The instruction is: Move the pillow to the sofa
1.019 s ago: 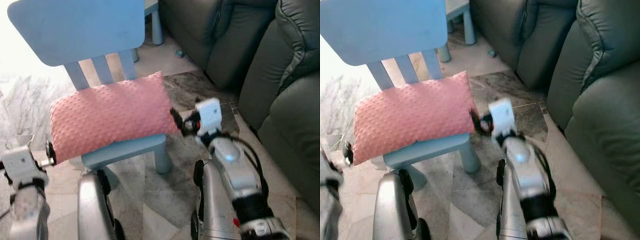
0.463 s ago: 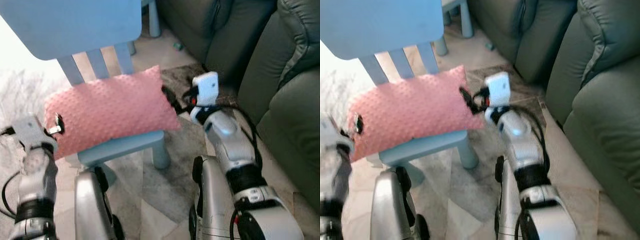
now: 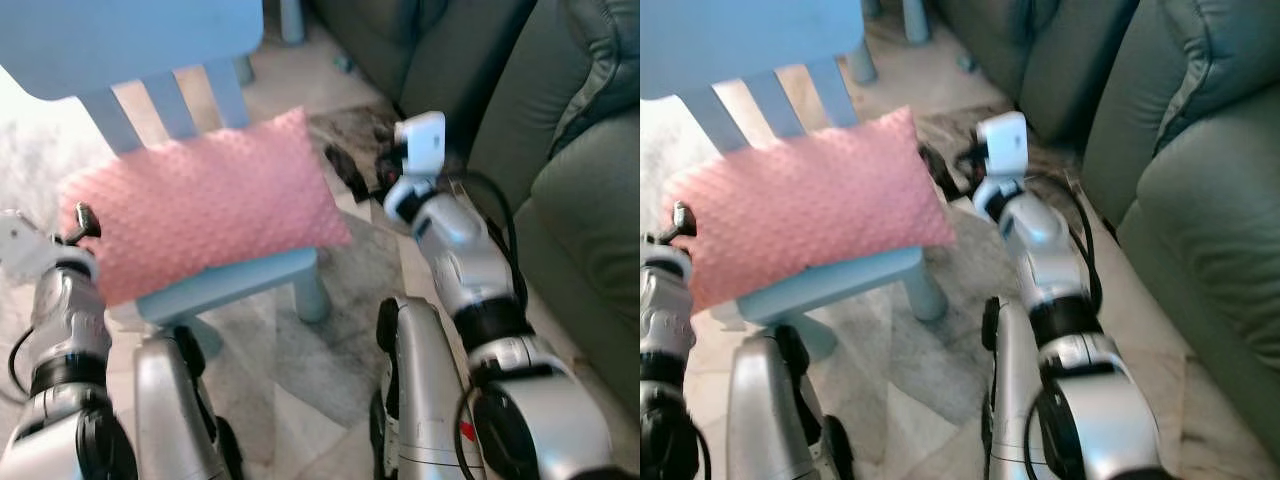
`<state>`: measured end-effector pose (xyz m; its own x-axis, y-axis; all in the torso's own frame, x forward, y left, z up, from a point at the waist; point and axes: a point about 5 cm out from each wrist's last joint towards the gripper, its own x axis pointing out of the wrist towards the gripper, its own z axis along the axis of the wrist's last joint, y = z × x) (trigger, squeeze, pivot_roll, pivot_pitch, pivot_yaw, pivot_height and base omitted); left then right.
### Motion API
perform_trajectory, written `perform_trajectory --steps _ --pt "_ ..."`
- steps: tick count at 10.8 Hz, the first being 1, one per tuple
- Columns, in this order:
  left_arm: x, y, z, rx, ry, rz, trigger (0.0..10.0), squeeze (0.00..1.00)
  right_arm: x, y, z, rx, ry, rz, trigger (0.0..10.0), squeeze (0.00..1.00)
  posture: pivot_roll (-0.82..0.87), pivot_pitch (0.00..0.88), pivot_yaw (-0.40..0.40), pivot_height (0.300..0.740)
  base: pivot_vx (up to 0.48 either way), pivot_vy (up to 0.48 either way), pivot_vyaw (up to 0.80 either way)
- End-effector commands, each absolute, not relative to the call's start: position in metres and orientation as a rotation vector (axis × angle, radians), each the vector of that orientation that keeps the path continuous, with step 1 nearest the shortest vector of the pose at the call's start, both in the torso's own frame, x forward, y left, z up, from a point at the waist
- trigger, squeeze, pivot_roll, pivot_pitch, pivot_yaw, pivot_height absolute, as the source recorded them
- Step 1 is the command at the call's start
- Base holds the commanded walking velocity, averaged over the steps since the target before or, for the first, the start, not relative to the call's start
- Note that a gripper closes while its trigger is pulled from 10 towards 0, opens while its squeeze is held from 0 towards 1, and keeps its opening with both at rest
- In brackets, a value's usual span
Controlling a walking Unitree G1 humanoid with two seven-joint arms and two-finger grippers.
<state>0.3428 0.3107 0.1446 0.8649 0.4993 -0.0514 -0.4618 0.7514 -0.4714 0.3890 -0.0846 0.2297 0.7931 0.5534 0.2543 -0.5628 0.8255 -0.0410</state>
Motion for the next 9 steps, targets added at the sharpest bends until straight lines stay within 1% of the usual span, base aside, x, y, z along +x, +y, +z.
perform_trajectory --steps 1,3,5,6,8,9 --pt "0.338 0.317 0.136 -0.521 -0.057 0.54 10.0 0.0 0.388 -0.076 0.225 0.063 -0.251 0.633 10.0 0.0 -0.15 0.397 -0.004 0.408 0.0 0.0 0.0" --pt "0.342 0.316 0.137 -0.575 -0.057 0.538 10.0 0.0 0.386 -0.063 0.23 0.067 -0.28 0.702 10.0 0.0 -0.15 0.409 -0.012 0.408 0.0 0.0 0.0" --pt "0.345 0.316 0.138 -0.621 -0.064 0.535 10.0 0.0 0.391 -0.071 0.244 0.008 -0.352 0.627 10.0 0.0 -0.15 0.414 -0.016 0.408 0.0 0.0 0.0" --pt "0.344 0.317 0.138 -0.638 -0.064 0.538 10.0 0.0 0.393 -0.074 0.247 0.013 -0.356 0.622 10.0 0.0 -0.15 0.417 -0.018 0.408 0.0 0.0 0.0" --pt "0.346 0.316 0.136 -0.615 0.017 0.509 10.0 0.0 0.397 -0.075 0.253 0.093 -0.348 0.653 10.0 0.0 -0.15 0.422 -0.022 0.408 0.0 0.0 0.0" --pt "0.344 0.322 0.144 -0.541 -0.007 0.529 10.0 0.0 0.396 -0.073 0.255 0.093 -0.354 0.674 10.0 0.0 -0.15 0.425 -0.026 0.408 0.0 0.0 0.0"
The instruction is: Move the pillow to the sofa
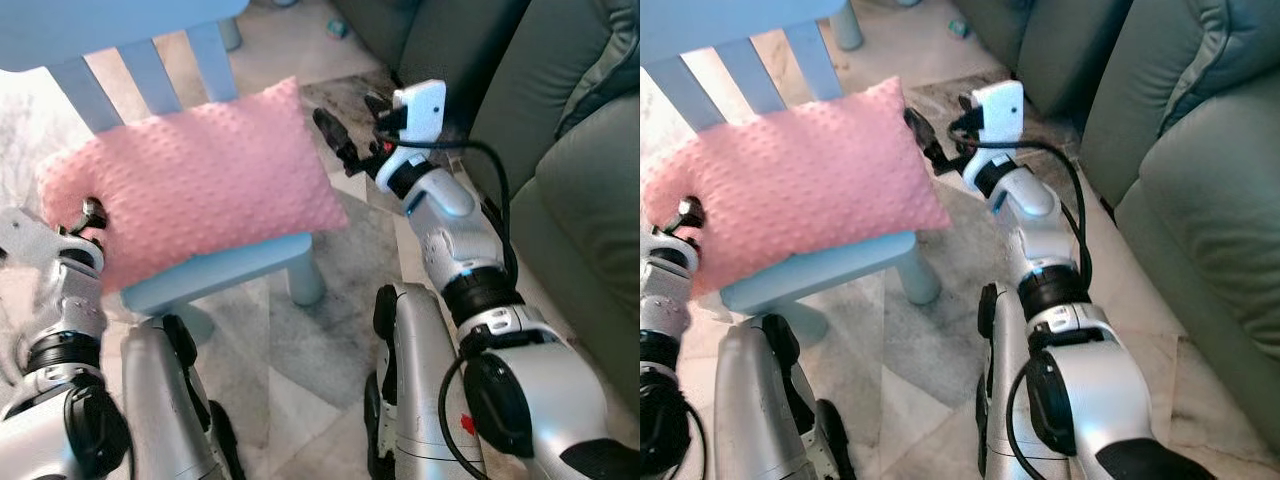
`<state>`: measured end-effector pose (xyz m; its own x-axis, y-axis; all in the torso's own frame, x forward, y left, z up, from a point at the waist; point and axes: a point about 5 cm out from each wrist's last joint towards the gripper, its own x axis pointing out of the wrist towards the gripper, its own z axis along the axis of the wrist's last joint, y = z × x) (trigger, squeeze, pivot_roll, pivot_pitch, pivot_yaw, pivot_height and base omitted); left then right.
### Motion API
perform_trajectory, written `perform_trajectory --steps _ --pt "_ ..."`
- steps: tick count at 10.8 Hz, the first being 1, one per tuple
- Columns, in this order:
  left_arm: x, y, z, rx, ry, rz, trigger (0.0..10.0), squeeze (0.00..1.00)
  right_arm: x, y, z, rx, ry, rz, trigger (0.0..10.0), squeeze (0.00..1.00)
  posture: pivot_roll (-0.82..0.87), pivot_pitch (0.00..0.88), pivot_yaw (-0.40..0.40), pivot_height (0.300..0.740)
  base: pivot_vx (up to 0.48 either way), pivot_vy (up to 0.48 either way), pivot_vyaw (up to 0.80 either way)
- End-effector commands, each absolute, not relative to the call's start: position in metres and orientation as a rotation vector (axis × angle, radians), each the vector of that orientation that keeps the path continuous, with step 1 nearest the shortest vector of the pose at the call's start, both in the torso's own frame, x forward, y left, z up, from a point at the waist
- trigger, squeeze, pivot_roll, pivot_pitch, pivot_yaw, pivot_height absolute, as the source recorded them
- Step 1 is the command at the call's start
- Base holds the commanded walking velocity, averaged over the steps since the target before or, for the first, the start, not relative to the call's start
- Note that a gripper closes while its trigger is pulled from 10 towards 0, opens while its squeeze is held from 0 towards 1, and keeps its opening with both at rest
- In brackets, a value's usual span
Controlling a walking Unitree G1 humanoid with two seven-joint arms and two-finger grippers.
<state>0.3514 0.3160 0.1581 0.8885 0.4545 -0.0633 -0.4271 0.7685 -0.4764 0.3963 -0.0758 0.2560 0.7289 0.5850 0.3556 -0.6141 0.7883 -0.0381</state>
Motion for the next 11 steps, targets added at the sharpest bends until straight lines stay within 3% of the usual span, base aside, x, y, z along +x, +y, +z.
perform_trajectory --steps 1,6,8,9,11 --pt "0.346 0.327 0.168 -0.4 -0.09 0.489 10.0 0.0 0.395 -0.071 0.257 0.088 -0.369 0.688 10.0 0.0 -0.14 0.425 -0.027 0.408 0.0 0.0 0.0" --pt "0.334 0.339 0.156 -0.387 -0.043 0.565 10.0 0.0 0.394 -0.076 0.256 0.061 -0.386 0.686 10.0 0.0 -0.15 0.42 -0.024 0.408 0.0 0.0 0.0" --pt "0.33 0.343 0.141 -0.534 0.031 0.574 10.0 0.0 0.393 -0.076 0.256 0.082 -0.382 0.709 10.0 0.0 -0.15 0.422 -0.026 0.408 0.0 0.0 0.0" --pt "0.334 0.337 0.139 -0.639 0.048 0.509 10.0 0.0 0.391 -0.071 0.259 0.164 -0.362 0.776 10.0 0.0 -0.15 0.423 -0.026 0.408 0.0 0.0 0.0" --pt "0.343 0.32 0.141 -0.659 0.075 0.392 10.0 0.0 0.384 -0.062 0.261 0.214 -0.337 0.936 10.0 0.0 -0.14 0.427 -0.031 0.408 0.0 0.0 0.0"
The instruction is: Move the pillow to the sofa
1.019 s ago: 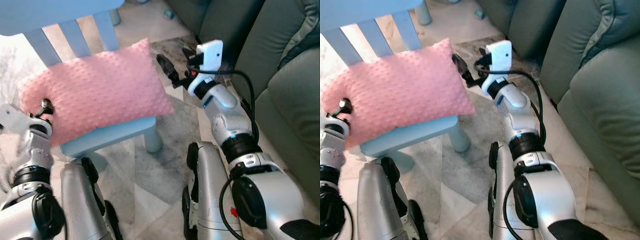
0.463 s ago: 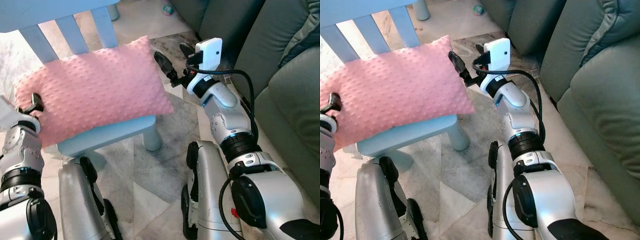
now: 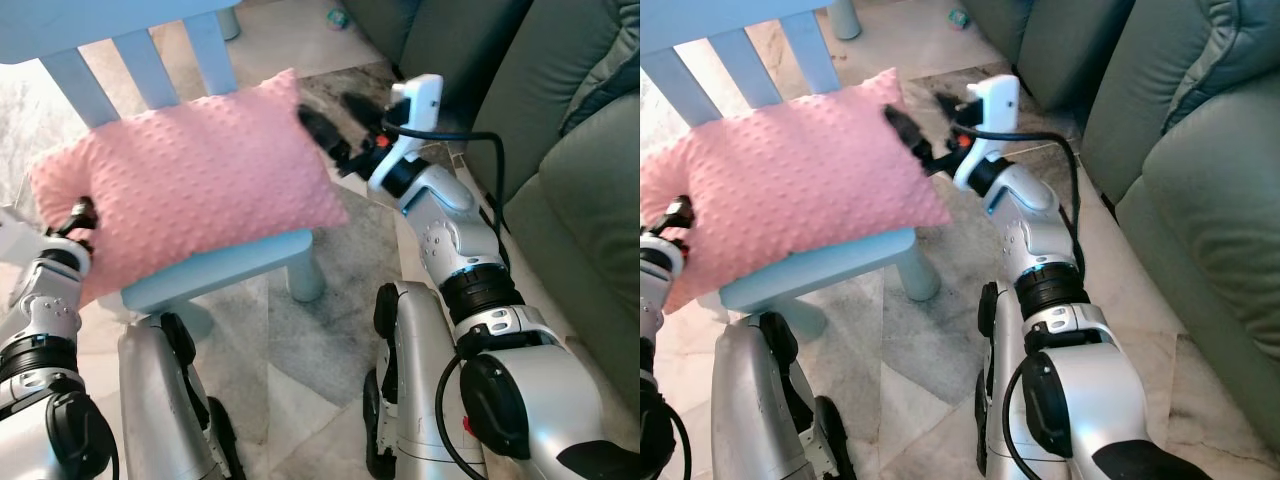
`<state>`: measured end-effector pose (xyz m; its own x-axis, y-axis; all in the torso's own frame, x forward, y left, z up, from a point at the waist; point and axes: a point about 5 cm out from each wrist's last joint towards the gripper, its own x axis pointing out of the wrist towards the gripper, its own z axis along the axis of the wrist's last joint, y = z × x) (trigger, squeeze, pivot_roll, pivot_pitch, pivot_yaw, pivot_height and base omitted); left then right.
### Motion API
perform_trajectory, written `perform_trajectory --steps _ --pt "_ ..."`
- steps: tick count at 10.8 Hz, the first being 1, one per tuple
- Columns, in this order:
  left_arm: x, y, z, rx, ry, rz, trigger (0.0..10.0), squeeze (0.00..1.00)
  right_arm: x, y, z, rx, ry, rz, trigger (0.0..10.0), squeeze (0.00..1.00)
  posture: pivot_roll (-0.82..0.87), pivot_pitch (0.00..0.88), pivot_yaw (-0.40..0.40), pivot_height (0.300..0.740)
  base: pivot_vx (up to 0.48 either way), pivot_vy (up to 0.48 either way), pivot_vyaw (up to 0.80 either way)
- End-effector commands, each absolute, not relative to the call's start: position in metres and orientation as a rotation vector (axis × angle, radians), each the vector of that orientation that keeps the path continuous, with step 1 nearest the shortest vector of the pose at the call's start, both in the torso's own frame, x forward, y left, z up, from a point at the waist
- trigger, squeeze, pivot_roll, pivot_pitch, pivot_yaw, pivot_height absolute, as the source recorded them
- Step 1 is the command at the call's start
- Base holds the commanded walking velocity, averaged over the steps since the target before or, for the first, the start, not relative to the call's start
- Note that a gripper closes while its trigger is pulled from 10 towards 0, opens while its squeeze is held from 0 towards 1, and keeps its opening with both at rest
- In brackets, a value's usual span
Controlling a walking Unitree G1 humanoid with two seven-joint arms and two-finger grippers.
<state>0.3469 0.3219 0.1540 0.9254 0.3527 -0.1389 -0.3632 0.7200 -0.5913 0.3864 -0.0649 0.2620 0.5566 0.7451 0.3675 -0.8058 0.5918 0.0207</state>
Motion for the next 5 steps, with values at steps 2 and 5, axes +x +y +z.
perform_trajectory --steps 2,5 --pt "0.344 0.314 0.139 -0.667 0.086 0.376 10.0 0.0 0.389 -0.074 0.265 0.025 -0.372 0.889 10.0 0.0 -0.14 0.431 -0.036 0.408 0.0 0.0 0.0" --pt "0.342 0.312 0.136 -0.662 0.1 0.372 10.0 0.0 0.402 -0.088 0.28 -0.023 -0.39 0.727 10.0 0.0 -0.13 0.433 -0.046 0.408 0.0 0.0 0.0"
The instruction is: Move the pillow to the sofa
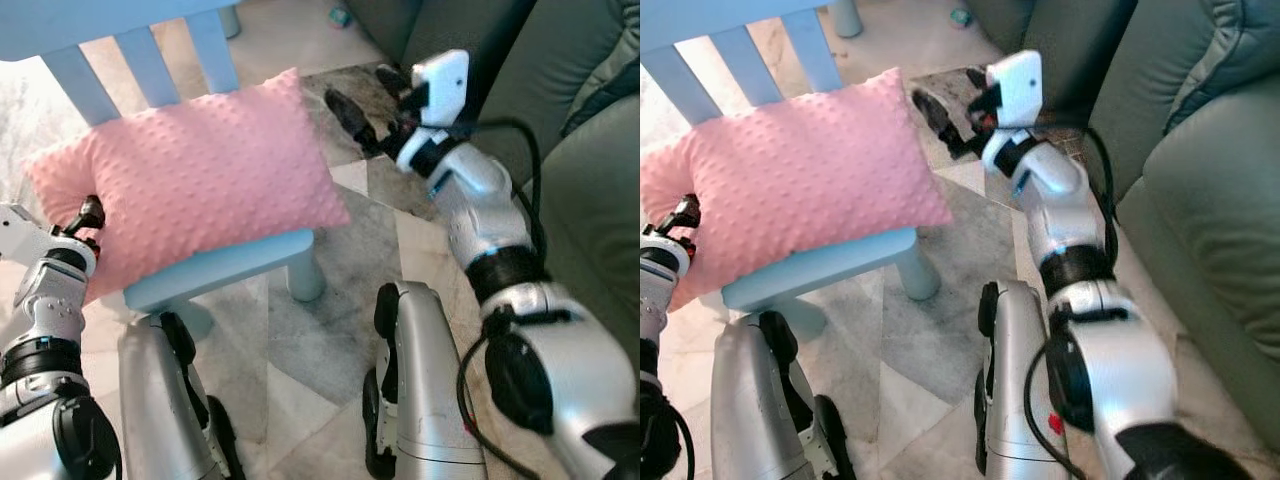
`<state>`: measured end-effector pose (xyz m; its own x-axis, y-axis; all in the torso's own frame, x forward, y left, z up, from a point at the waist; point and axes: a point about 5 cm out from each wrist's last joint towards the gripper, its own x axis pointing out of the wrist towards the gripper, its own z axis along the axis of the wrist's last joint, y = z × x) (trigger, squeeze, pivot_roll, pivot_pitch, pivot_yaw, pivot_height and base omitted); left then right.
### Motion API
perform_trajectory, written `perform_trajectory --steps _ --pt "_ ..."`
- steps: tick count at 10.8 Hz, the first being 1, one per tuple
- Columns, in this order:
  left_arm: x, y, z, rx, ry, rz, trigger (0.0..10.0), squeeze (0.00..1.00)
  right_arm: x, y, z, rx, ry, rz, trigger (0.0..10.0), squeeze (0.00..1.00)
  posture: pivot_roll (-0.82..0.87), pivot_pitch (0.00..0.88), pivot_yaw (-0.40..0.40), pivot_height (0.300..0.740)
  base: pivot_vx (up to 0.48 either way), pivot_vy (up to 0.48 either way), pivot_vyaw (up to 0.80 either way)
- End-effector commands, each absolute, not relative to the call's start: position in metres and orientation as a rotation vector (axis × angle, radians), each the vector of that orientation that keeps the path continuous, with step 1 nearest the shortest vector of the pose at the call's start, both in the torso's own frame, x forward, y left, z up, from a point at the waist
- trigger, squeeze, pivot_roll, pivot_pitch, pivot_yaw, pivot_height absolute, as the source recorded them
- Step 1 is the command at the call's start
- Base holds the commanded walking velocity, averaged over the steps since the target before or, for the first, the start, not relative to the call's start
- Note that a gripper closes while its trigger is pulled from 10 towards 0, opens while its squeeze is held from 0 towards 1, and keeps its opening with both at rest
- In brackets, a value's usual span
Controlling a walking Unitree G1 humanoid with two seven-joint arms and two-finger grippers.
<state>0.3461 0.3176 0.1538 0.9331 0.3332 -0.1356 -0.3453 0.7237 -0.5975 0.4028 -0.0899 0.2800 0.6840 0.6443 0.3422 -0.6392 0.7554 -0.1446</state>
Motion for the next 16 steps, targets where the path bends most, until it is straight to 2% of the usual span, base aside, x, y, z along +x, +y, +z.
perform_trajectory --steps 1,4,8,10,12,16 --pt "0.342 0.312 0.136 -0.661 0.102 0.371 10.0 0.0 0.403 -0.08 0.276 -0.009 -0.352 0.755 10.0 0.0 -0.13 0.433 -0.046 0.408 0.0 0.0 0.0" --pt "0.341 0.307 0.136 -0.662 0.101 0.365 10.0 0.0 0.391 -0.027 0.251 0.025 -0.277 0.892 10.0 0.0 -0.12 0.434 -0.057 0.408 0.0 0.0 0.0" --pt "0.339 0.304 0.136 -0.663 0.103 0.364 10.0 0.0 0.378 0.001 0.235 0.126 -0.216 1.032 10.0 0.0 -0.11 0.433 -0.055 0.408 0.0 0.0 0.0" --pt "0.339 0.301 0.136 -0.662 0.104 0.362 10.0 0.0 0.379 -0.001 0.225 -0.058 -0.21 0.964 10.0 0.0 -0.11 0.439 -0.061 0.408 0.0 0.0 0.0" --pt "0.337 0.3 0.134 -0.663 0.114 0.366 10.0 0.0 0.391 -0.019 0.225 -0.166 -0.204 0.794 10.0 0.0 -0.11 0.444 -0.06 0.408 0.0 0.0 0.0" --pt "0.336 0.301 0.136 -0.659 0.114 0.367 10.0 0.0 0.403 -0.037 0.232 -0.224 -0.192 0.611 10.0 0.0 -0.09 0.453 -0.054 0.408 0.0 0.0 0.0"
